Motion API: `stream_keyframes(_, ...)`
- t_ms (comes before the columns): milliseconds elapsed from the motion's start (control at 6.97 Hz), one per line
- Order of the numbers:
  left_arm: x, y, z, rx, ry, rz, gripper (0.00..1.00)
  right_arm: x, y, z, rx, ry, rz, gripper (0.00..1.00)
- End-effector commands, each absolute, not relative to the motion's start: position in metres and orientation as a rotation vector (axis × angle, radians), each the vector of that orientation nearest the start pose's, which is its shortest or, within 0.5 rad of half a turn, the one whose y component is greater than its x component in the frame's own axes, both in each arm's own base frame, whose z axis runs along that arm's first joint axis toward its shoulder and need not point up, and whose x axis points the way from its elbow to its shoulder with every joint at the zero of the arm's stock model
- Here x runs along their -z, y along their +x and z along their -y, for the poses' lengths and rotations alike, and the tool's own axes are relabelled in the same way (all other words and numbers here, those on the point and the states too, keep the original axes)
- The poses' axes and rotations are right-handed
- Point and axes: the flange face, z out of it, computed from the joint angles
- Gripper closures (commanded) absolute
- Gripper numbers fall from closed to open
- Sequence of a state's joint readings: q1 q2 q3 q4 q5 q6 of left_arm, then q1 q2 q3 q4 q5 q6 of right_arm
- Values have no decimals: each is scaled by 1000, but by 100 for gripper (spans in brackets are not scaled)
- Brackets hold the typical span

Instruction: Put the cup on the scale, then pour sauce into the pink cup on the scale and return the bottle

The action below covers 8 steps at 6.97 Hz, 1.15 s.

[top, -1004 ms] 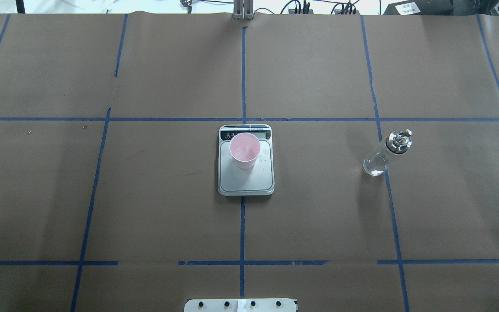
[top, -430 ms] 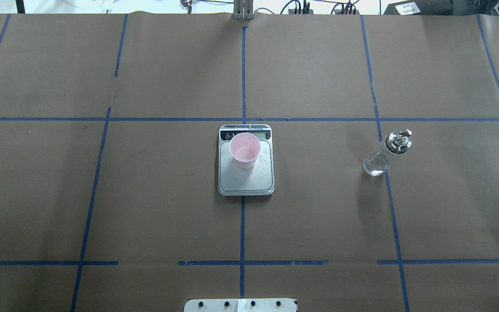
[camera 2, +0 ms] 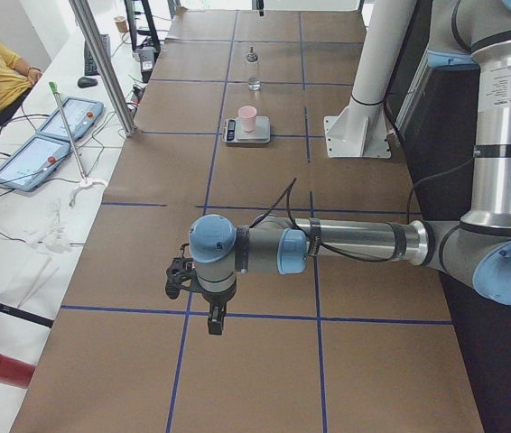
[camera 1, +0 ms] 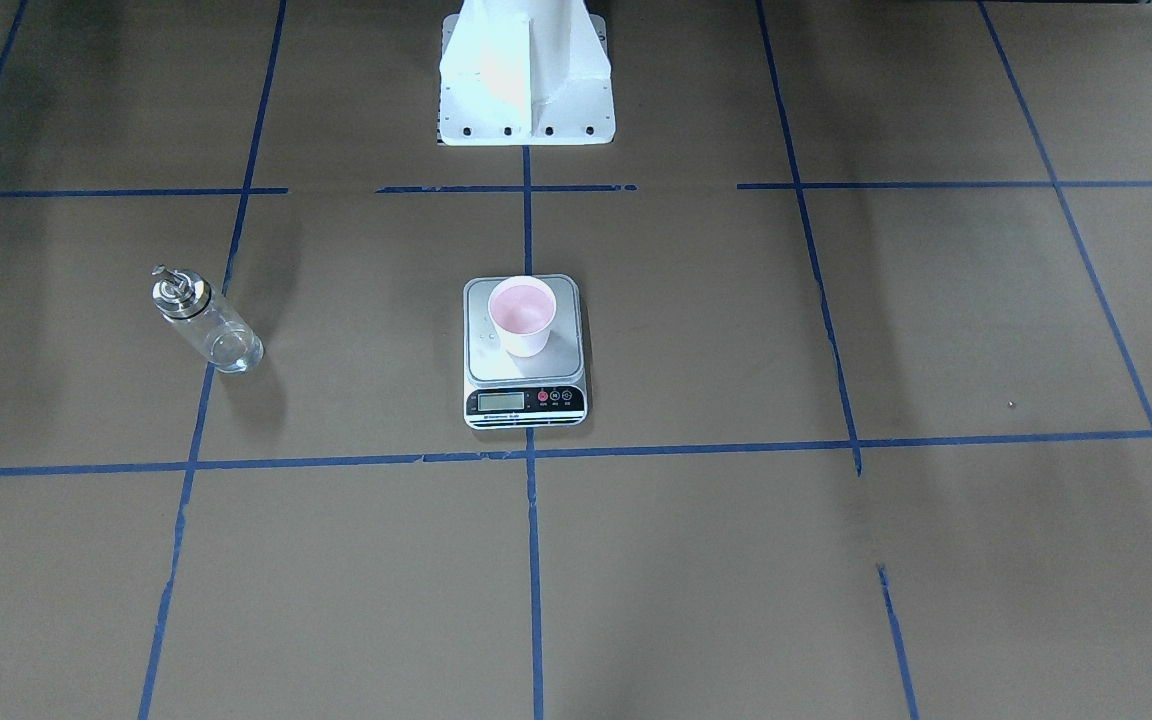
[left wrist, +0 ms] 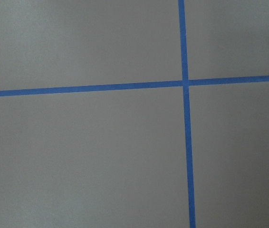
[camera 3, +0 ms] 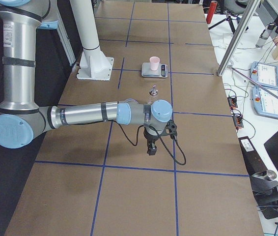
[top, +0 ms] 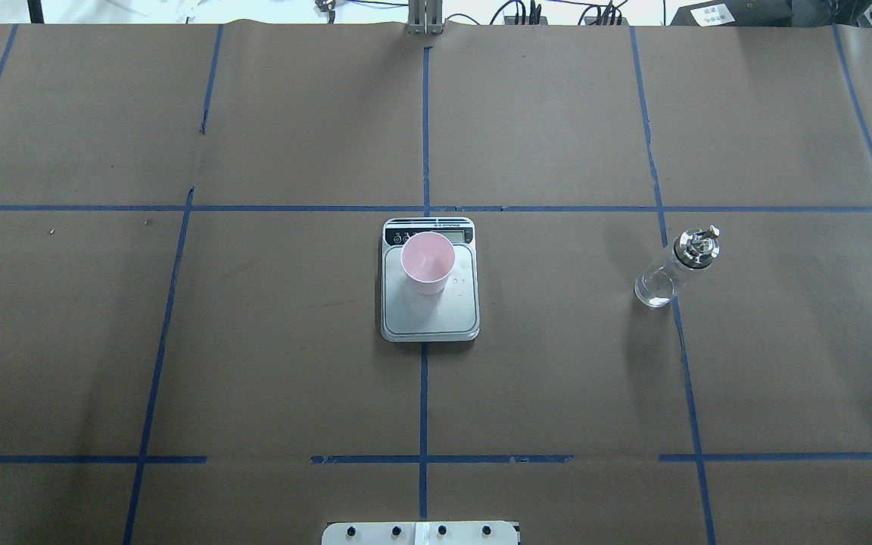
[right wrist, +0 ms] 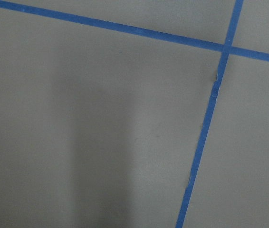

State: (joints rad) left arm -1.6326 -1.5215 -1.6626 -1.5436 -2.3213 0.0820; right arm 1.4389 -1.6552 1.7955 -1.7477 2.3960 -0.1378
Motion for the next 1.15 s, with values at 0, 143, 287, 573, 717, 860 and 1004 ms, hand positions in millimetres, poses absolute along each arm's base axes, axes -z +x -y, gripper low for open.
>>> stream_keyframes(0,-641,-92,468,-32,70,-747,0,-613,0,455,227,-53,825,0)
stream_keyframes(143,-641,-92,468,-32,70,-747,0,-612,0,458,230,-48,826,0)
stream_keyframes(287,-640,-91,468,-32,69,-747,0,-612,0,458,232,-50,827,0)
stream_keyframes(573,-638,-87,470,-38,69,-747,0,-610,0,457,240,-41,824,0)
stream_keyframes(717,-638,-83,471,-45,64,-746,0,-610,0,456,240,-41,823,0)
stream_keyframes(860,-638,-82,471,-45,63,-746,0,-609,0,456,241,-40,824,0)
stream_keyframes(1004,-638,-82,471,-47,63,-748,0,-609,0,456,241,-40,824,0)
